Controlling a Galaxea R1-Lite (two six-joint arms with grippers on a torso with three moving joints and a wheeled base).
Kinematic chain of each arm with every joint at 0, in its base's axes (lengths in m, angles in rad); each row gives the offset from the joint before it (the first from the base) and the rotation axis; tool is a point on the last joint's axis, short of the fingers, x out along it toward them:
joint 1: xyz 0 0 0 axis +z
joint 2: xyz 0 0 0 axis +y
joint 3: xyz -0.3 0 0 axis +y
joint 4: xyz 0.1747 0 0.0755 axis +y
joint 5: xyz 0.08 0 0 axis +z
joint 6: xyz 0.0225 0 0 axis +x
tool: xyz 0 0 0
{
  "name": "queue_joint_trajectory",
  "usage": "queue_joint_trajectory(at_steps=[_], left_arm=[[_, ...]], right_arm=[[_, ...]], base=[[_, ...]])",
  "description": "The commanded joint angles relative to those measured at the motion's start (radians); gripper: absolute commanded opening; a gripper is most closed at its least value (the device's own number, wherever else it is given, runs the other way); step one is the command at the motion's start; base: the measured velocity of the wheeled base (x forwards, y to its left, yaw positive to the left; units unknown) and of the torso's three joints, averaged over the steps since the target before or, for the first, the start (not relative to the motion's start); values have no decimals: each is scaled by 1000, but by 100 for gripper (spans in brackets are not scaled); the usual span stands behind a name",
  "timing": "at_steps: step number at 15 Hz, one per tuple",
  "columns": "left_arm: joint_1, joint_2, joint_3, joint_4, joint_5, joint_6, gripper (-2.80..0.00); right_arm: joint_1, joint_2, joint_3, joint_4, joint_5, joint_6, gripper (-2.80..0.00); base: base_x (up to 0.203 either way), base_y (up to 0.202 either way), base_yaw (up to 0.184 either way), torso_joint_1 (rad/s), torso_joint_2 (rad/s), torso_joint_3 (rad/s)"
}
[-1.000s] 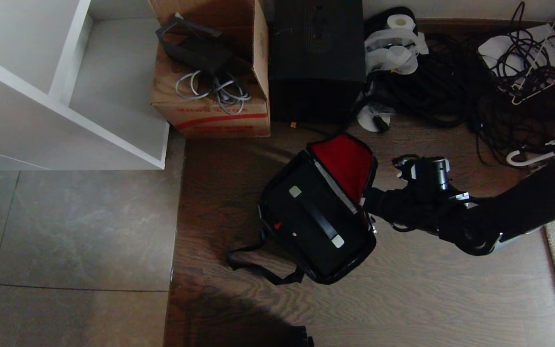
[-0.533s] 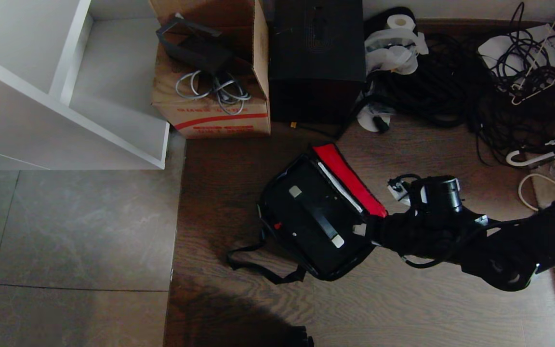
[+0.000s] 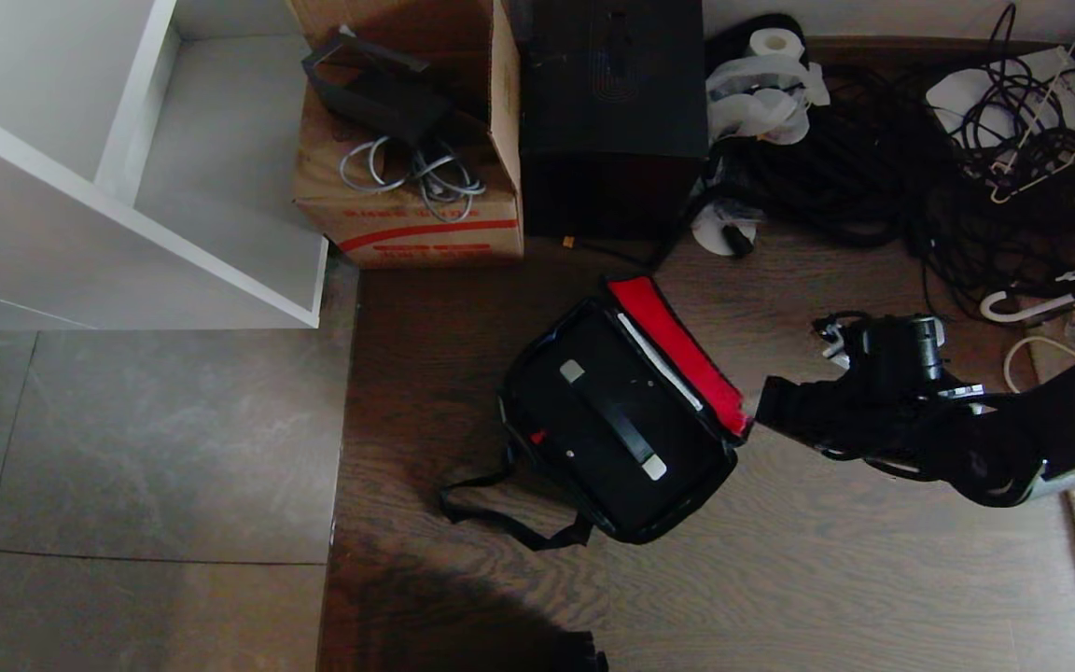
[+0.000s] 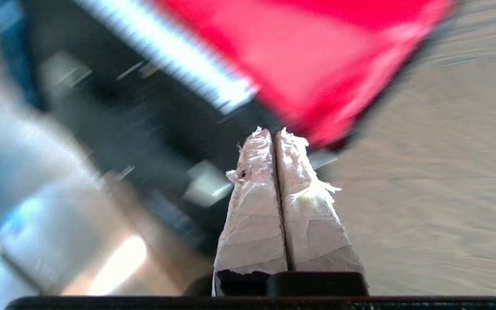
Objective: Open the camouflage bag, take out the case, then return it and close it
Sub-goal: Close the top of the storage box
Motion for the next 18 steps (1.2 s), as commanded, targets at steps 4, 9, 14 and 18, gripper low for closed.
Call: queue_joint_trajectory(at_steps=[4,9,14,18], left_arm=[[0,0,11,0,1,-2,-280],[0,0,11,0,1,-2,-280],[0,0,11,0,1,-2,-280],[0,0,11,0,1,-2,-280]], right_arm=[[-106,126,-64,96,-2,0,0],[-93,175,-155,208,-83,174,0],[-28,264,-339,339,-256,395,0],[-12,310,-478,401,-299,506,0]], base=[[0,0,0,0,0,0],[0,0,0,0,0,0],[0,0,0,0,0,0],[0,0,0,0,0,0]])
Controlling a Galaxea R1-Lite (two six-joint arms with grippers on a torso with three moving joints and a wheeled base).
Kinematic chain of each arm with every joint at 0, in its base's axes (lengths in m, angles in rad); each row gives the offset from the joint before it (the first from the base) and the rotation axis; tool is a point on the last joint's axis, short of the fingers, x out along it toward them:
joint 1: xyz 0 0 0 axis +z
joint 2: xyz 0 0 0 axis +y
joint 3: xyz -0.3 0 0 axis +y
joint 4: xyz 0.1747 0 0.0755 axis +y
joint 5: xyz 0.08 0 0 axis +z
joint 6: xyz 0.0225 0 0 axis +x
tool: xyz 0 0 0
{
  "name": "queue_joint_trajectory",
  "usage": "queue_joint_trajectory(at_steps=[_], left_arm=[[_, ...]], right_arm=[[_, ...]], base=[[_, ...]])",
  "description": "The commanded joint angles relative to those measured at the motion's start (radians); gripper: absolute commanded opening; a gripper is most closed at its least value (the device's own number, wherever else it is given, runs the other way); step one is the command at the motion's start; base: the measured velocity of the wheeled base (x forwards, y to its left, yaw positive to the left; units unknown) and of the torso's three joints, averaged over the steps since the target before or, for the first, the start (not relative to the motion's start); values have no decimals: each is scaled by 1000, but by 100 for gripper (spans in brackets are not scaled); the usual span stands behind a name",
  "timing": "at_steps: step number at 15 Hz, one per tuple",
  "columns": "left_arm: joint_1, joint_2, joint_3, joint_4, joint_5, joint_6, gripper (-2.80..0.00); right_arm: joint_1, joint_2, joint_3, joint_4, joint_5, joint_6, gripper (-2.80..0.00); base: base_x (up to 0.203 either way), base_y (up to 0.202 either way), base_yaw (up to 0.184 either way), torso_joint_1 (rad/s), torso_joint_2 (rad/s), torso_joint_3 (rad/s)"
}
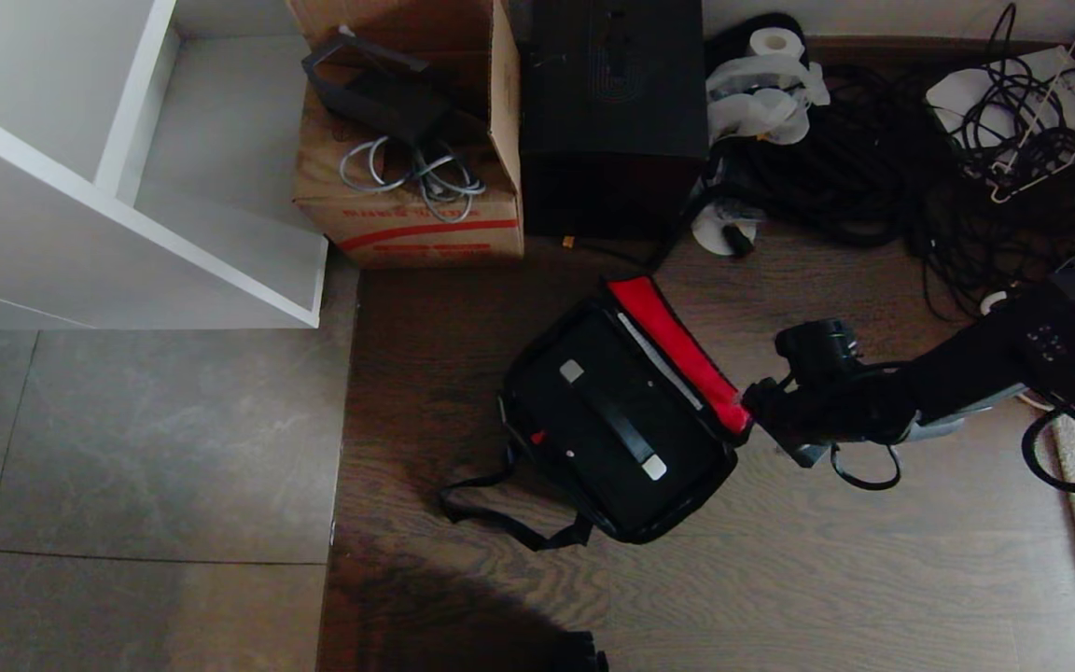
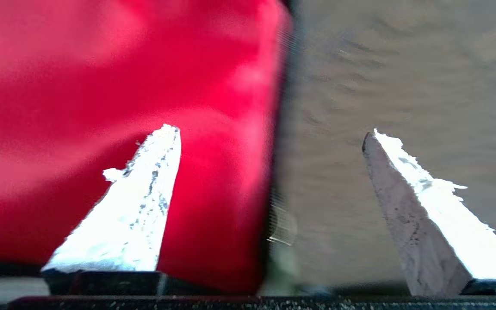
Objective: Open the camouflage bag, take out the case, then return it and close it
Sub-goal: Close the top of the storage box
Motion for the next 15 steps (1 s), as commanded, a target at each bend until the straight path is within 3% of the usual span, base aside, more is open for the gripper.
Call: queue_joint_trajectory(at_steps=[1,6,13,14,15], left_arm=[[0,0,11,-1,1,-2,-280],[0,-1,11,-1,1,-2,-280],[0,-1,11,-1,1,0,-280],[0,-1,11,-1,1,0,-280],[0,-1,11,-1,1,-1,-280]], right_arm=[[7,53,-93,26,-17,49,0],[38,94,-204,162,-37,176,0],[58,118,-251,213,-41,215,0],[58,122,-252,206,-45,215,-59],[57,126,-257,200,-51,213,-280]], base=[[0,0,0,0,0,0],[0,0,0,0,0,0],[0,0,0,0,0,0],[0,0,0,0,0,0],[0,0,0,0,0,0]])
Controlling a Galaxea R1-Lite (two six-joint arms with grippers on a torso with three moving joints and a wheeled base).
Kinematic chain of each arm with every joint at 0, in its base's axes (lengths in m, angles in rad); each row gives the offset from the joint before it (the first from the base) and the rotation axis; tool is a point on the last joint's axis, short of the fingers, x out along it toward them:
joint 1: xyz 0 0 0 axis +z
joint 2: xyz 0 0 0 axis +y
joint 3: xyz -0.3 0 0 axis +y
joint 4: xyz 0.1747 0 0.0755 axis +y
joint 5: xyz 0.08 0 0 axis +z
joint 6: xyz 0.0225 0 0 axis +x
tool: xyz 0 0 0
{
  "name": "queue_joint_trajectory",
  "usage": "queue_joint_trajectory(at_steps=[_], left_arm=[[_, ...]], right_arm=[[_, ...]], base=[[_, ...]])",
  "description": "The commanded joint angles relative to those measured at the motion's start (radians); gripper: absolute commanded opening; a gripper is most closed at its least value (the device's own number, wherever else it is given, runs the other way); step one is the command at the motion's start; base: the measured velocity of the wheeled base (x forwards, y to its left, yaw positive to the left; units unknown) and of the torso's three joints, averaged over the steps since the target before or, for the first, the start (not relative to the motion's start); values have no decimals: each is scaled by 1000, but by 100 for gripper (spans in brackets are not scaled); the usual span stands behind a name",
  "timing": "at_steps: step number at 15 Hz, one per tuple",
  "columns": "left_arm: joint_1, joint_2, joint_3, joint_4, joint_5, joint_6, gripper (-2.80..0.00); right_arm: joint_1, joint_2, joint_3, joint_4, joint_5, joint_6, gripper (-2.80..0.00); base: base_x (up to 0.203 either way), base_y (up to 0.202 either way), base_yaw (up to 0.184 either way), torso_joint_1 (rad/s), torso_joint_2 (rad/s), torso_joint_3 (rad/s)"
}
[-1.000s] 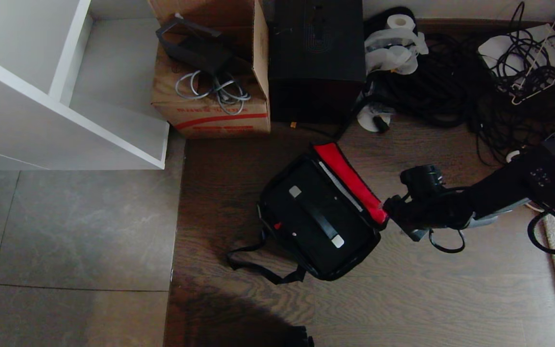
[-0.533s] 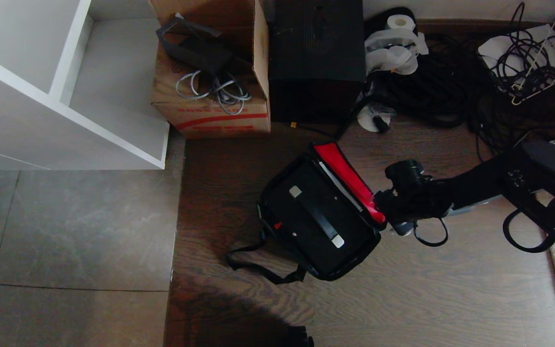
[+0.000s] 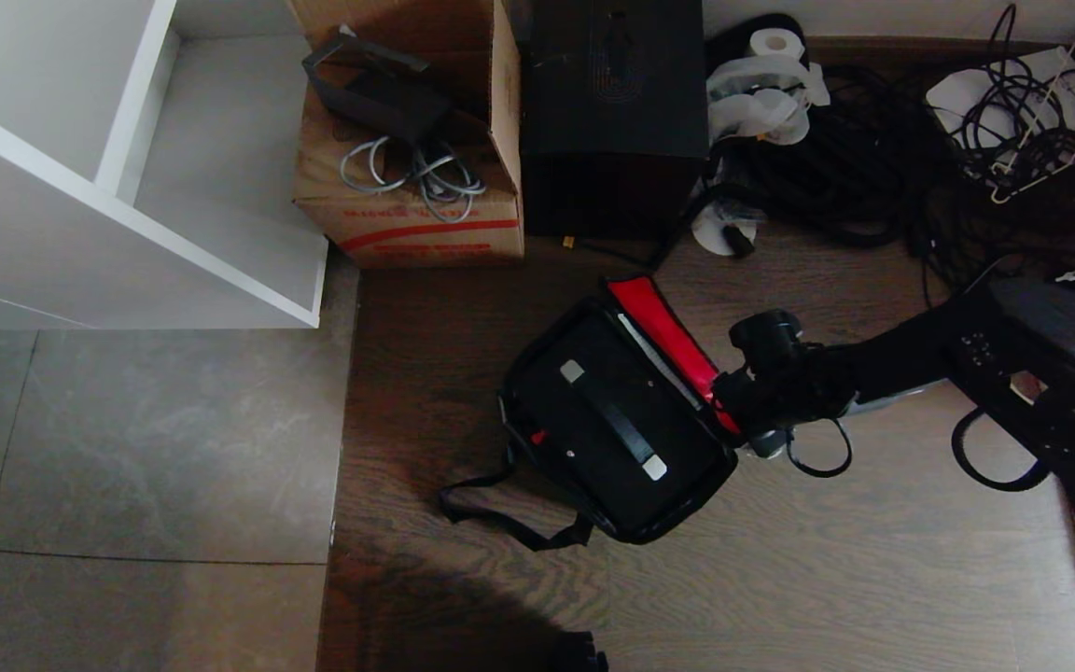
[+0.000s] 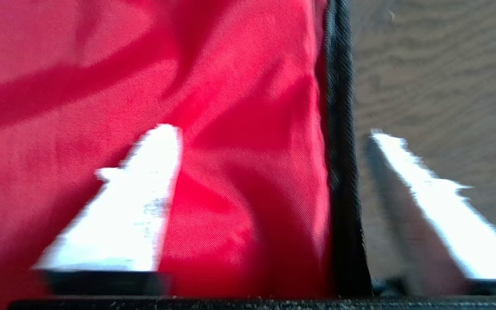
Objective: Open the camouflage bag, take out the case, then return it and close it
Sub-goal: Close the top of the storage box
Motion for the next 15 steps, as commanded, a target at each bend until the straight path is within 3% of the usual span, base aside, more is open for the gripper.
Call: queue_joint_trajectory(at_steps=[1,11,15], left_arm=[[0,-1,11,-1,0,0,-280],[0,0,11,-1,0,0,-280],[0,0,11,-1,0,0,-280]], right_arm=[[1,14,-12,-4,-12,4,-280],[-3,-33,-13,-8,-21,-74,-280],[-12,-105,131,-68,-11,-216,-280]], base=[[0,0,0,0,0,0],[0,0,0,0,0,0],[0,0,0,0,0,0]])
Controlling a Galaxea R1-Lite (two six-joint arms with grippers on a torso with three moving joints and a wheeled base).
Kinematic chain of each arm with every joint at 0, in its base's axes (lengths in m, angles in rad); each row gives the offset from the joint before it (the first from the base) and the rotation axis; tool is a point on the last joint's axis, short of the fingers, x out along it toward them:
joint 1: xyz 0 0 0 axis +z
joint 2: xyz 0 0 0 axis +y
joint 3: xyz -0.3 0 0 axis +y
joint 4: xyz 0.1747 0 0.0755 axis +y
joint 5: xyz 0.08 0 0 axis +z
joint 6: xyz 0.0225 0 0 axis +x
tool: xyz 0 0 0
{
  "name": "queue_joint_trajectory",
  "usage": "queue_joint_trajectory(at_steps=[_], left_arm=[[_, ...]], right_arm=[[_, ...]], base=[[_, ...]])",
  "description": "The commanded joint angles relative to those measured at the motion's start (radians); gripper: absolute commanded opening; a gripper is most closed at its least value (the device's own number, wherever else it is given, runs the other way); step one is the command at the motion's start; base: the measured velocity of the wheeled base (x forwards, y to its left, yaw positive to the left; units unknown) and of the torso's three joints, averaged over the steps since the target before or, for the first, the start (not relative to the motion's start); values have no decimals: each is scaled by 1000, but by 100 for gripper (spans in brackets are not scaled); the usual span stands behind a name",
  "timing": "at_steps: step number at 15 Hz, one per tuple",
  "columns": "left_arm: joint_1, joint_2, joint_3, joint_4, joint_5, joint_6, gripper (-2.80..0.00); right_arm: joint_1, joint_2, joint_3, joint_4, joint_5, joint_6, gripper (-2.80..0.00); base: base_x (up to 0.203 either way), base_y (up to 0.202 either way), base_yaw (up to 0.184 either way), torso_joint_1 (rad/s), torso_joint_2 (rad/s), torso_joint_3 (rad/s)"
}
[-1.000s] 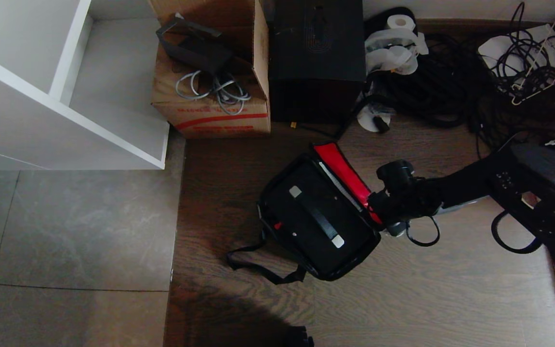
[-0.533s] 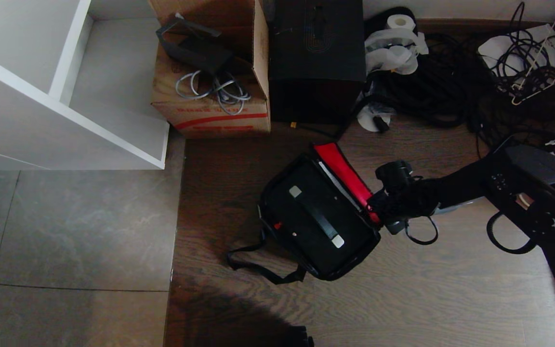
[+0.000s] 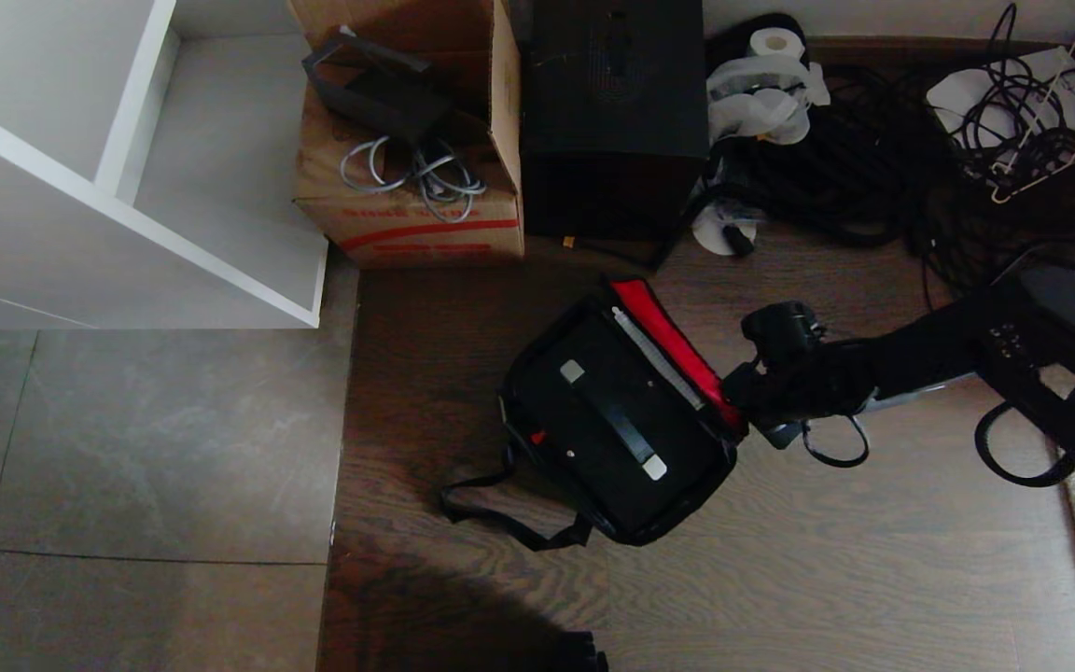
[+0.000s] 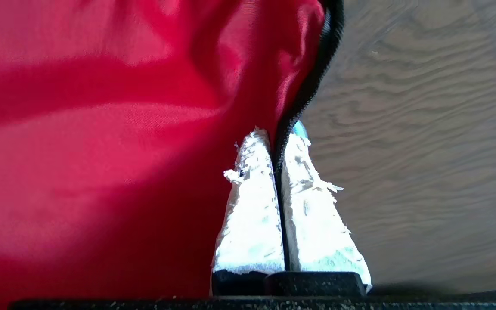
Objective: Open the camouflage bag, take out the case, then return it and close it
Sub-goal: Close the top of the storage box
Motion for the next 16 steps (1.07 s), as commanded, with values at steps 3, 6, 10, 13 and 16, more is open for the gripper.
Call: queue_joint_trajectory(at_steps=[3,6,10,13,16], left_arm=[[0,0,11,0,0,-1,-280],[0,0,11,0,0,0,-280],[0,0,11,0,0,-1,-280],[0,0,11,0,0,0,-280],[0,0,11,0,0,0,-280]], right_arm=[[-2,-110,248,-212,9,-249,-280],[1,-188,400,-404,84,-374,-280],[63,-254,509,-555,135,-406,-280],[98,-272,593,-710,196,-469,-280],[138,-272,634,-824,214,-508,-280]], base=[[0,0,0,0,0,0],[0,0,0,0,0,0],[0,0,0,0,0,0],[0,0,0,0,0,0],[0,0,0,0,0,0]])
